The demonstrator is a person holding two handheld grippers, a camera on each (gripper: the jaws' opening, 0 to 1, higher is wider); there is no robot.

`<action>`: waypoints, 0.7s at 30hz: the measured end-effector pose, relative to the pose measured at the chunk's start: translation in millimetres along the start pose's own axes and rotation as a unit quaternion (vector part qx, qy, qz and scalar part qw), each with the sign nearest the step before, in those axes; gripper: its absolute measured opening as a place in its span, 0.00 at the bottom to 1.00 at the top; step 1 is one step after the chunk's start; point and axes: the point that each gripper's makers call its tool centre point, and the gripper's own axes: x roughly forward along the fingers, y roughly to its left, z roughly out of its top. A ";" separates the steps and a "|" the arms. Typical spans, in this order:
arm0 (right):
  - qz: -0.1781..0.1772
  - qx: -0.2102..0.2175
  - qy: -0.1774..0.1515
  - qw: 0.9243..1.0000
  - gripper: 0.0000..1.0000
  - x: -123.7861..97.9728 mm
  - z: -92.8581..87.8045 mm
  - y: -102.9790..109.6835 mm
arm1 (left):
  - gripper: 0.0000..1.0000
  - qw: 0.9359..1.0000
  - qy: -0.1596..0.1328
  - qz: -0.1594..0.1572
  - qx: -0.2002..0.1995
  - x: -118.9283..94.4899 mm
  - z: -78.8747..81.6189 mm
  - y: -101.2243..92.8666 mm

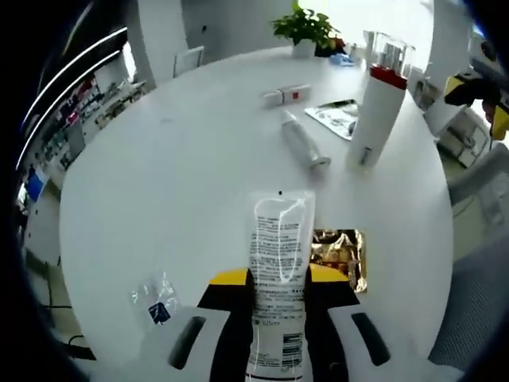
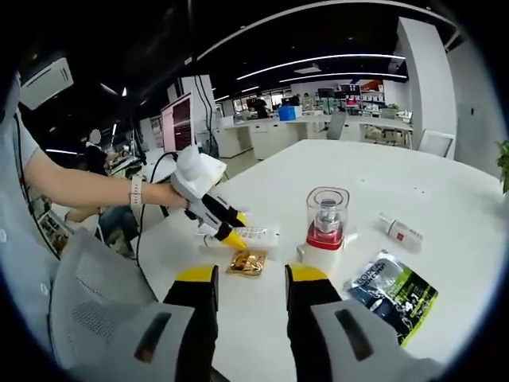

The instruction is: Arrange the skincare products in the storage area until every visible bottle or jar stands upright without overlapping.

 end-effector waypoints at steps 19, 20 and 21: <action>0.034 0.002 -0.003 0.999 0.30 7.0 3.1 15.3 | 0.19 0.992 -0.112 0.001 -0.058 -37.4 16.1 -24.2; 0.034 0.003 -0.001 0.999 0.29 7.0 2.6 15.1 | 0.19 0.992 -0.116 -0.002 -0.057 -38.6 17.6 -26.2; 0.035 0.006 -0.002 0.999 0.29 7.3 2.5 14.6 | 0.19 0.991 -0.118 -0.002 -0.058 -39.5 18.5 -28.0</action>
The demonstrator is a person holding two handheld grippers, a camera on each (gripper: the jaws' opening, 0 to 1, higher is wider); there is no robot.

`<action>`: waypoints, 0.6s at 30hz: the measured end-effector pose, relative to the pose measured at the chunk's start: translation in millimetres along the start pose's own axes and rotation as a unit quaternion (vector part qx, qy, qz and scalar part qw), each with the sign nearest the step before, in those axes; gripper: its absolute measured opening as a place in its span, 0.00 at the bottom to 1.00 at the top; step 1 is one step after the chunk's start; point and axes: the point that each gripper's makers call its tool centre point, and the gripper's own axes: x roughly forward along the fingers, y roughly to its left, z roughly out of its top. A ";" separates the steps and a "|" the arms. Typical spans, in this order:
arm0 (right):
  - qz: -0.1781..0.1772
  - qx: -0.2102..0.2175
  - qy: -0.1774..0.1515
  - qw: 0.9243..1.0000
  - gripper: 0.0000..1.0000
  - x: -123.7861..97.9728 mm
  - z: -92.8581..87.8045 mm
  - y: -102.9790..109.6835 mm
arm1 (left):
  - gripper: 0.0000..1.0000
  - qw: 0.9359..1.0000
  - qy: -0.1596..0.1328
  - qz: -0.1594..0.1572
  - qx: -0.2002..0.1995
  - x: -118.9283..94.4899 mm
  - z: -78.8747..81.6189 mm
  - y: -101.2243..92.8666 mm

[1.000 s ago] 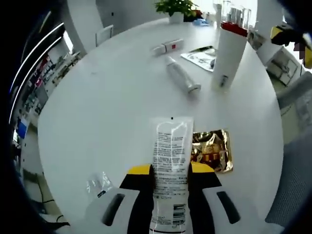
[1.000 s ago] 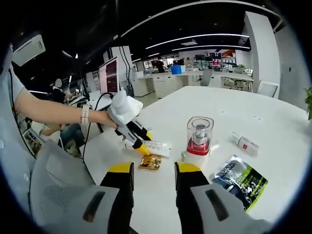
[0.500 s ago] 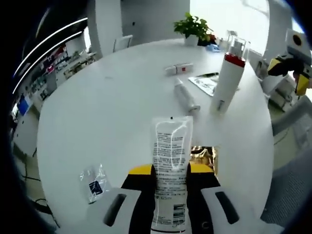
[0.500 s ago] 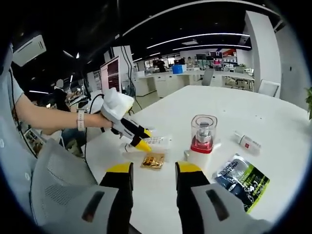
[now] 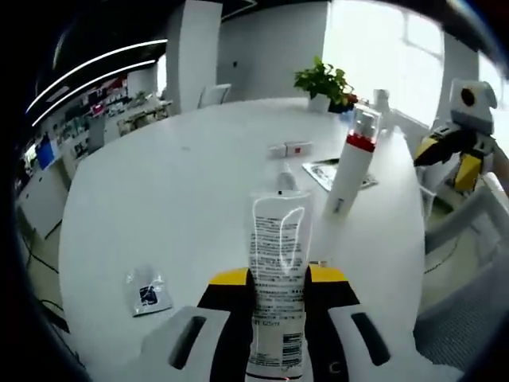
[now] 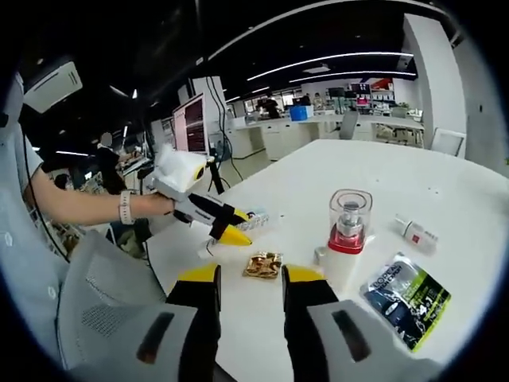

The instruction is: Arrange the skincare products in the storage area until every visible bottle or jar stands upright without overlapping.

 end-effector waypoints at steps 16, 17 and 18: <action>-0.010 0.065 -0.028 0.997 0.21 3.5 6.8 -12.1 | 0.20 0.996 -0.073 -0.035 0.023 -6.9 40.6 -52.4; -0.008 0.078 -0.039 0.996 0.21 3.2 10.2 -13.3 | 0.20 0.996 -0.074 -0.039 0.024 -7.0 42.0 -55.4; -0.007 0.086 -0.046 0.995 0.21 3.2 12.4 -13.8 | 0.20 0.996 -0.076 -0.041 0.025 -6.6 43.8 -59.3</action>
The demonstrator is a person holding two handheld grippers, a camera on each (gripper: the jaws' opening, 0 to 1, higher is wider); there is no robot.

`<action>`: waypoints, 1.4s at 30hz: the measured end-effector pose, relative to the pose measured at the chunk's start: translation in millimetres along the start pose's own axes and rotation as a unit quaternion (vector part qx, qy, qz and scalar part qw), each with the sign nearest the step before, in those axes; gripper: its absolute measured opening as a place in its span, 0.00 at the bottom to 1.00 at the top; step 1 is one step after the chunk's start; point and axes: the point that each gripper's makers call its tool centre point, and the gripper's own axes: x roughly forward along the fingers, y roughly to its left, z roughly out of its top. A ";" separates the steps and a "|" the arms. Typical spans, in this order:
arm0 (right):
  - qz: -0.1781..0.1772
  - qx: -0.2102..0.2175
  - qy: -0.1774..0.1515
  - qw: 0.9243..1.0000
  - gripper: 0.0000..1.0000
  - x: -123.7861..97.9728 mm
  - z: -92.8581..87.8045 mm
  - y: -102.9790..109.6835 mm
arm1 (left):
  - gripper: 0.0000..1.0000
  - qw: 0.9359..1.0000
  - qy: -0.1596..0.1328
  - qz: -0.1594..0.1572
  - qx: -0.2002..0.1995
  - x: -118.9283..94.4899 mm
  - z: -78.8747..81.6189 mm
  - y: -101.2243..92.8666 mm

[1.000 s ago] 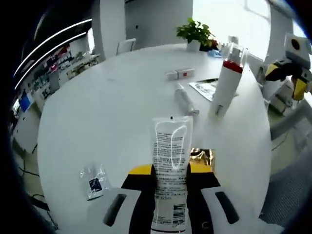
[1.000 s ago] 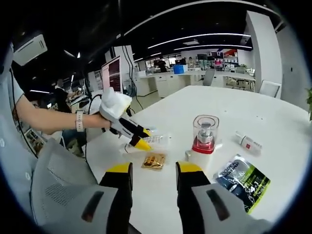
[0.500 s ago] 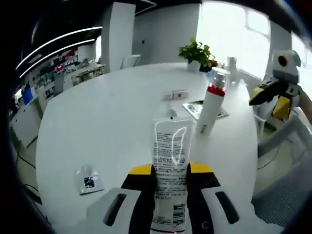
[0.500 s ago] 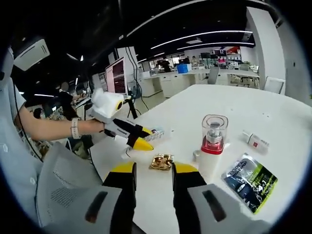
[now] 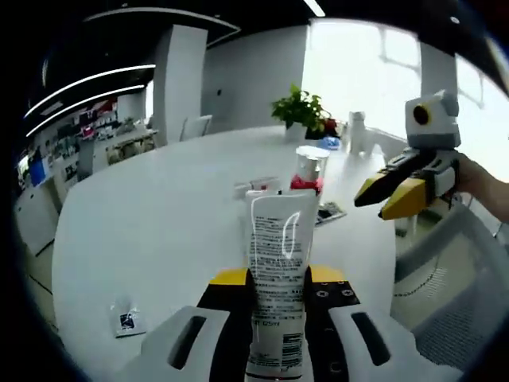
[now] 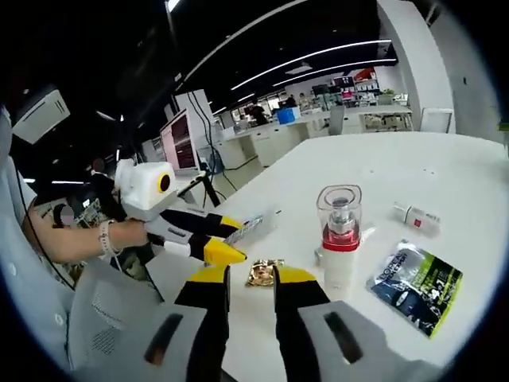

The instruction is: Arrange the skincare products in the storage area until every visible bottle or jar stands upright without overlapping.

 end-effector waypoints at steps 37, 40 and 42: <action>-0.019 0.025 -0.062 0.998 0.04 6.9 32.2 12.8 | 0.21 0.999 -0.036 -0.019 0.024 16.0 19.7 -39.2; -0.019 0.024 -0.060 0.998 0.04 6.5 29.3 14.6 | 0.21 0.999 -0.032 -0.019 0.025 16.0 17.9 -40.2; -0.018 0.010 -0.051 0.998 0.04 8.1 26.4 20.1 | 0.21 0.999 -0.027 -0.018 0.034 16.8 14.1 -41.3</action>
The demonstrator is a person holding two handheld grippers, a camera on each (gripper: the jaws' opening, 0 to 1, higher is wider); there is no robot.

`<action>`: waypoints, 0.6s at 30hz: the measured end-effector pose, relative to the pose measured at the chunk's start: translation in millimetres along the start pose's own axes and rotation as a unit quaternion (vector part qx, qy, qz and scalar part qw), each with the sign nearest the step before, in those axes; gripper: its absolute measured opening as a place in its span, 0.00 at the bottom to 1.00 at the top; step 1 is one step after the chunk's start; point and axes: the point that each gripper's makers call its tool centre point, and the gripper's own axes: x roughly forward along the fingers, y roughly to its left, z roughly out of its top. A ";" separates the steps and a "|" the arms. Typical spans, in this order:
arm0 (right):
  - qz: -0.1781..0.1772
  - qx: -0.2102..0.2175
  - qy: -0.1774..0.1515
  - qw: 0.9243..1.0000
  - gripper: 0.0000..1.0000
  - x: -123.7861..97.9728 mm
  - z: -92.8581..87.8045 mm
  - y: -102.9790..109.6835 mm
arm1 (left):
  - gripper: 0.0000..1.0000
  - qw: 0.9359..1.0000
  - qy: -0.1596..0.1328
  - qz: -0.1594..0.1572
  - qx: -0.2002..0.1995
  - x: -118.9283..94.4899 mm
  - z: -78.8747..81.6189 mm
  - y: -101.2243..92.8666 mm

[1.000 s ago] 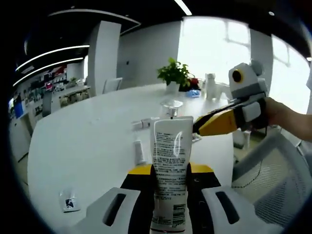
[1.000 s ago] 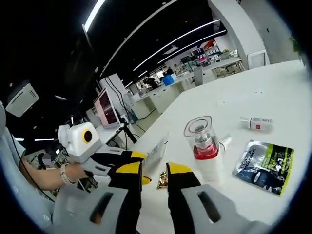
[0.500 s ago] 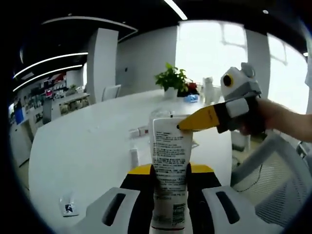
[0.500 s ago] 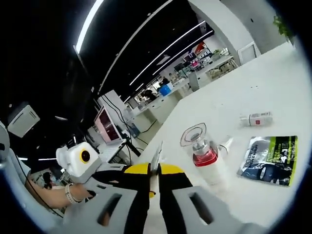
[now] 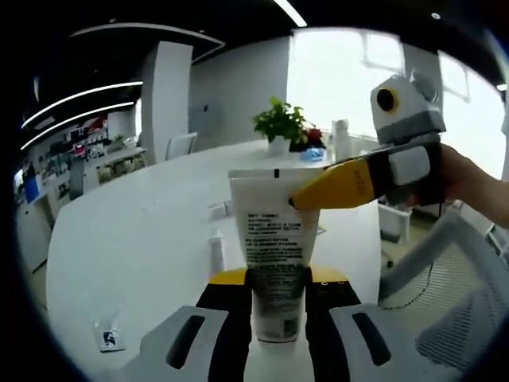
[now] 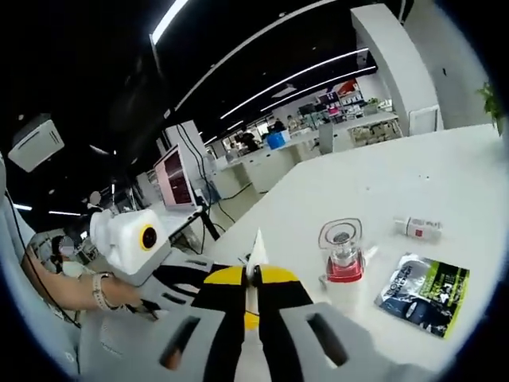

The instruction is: Arrange the skincare products in the storage area until every visible bottle or jar stands upright without overlapping.

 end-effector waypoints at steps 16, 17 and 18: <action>0.012 -0.042 0.027 0.999 0.08 3.5 -6.6 2.4 | 0.27 0.999 0.004 0.004 0.031 -3.9 -9.3 -0.4; 0.012 -0.043 0.026 0.999 0.09 4.0 -6.4 2.4 | 0.27 0.999 0.004 0.004 0.031 -3.9 -9.2 -0.1; 0.012 -0.047 0.027 0.998 0.10 6.6 -6.9 2.6 | 0.27 0.999 0.004 0.004 0.034 -3.8 -9.7 0.2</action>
